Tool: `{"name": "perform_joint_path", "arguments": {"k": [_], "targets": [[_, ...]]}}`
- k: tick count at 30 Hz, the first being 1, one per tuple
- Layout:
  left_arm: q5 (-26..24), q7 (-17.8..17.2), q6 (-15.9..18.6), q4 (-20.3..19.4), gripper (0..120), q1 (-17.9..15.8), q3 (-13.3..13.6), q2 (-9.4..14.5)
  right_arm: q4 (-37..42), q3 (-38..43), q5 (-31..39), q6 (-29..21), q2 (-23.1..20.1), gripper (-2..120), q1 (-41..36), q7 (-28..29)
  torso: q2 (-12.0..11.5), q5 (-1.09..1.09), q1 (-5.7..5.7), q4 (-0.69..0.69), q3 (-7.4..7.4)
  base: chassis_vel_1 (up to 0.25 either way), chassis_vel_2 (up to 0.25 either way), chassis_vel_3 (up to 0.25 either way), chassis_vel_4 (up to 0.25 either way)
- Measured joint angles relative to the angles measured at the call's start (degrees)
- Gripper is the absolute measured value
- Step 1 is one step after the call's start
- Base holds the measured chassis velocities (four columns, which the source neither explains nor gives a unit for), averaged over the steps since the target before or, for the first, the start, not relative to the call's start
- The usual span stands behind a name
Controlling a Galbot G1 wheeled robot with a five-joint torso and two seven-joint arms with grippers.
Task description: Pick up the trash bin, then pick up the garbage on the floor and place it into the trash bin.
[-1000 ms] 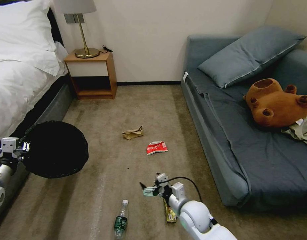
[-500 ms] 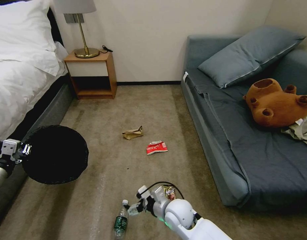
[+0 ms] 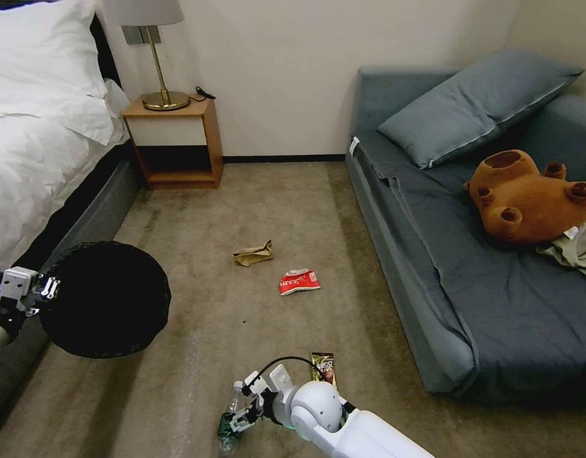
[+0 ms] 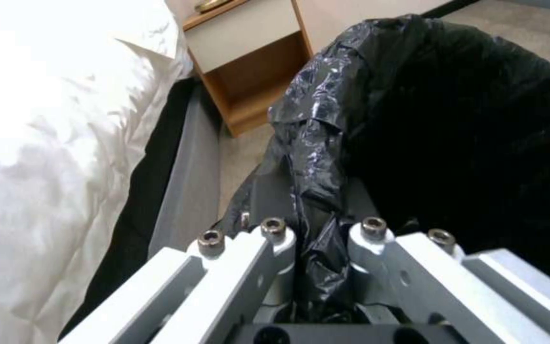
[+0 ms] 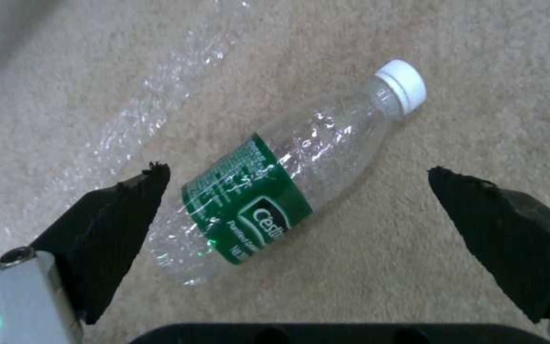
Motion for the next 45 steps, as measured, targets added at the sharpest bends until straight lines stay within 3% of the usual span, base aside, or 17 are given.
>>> {"name": "perform_joint_path", "arguments": {"k": [22, 33, 45], "targets": [[0.7, 1.1, -1.0, -0.3, 5, 0.7, 0.1, -1.0, -4.2, -4.3, 2.0, -0.4, 3.8, 100, 1.9, 2.4, 0.0, 0.01, 0.00, 0.00, 0.00, 0.000, 0.000, 0.000, 0.000], [0.8, 1.8, -2.8, -0.7, 5, 2.4, -1.9, -1.6, -8.2, -6.2, -2.6, 2.3, 4.5, 100, 1.7, 2.1, 0.0, 0.01, 0.00, 0.00, 0.00, 0.000, 0.000, 0.000, 0.000], [0.8, 2.0, -3.5, -0.7, 5, 2.3, -1.3, -2.3, -11.4, -6.3, -4.9, 3.7, 4.9, 99, 1.9, 1.4, 0.0, 0.01, 0.00, 0.00, 0.00, 0.000, 0.000, 0.000, 0.000]]}}
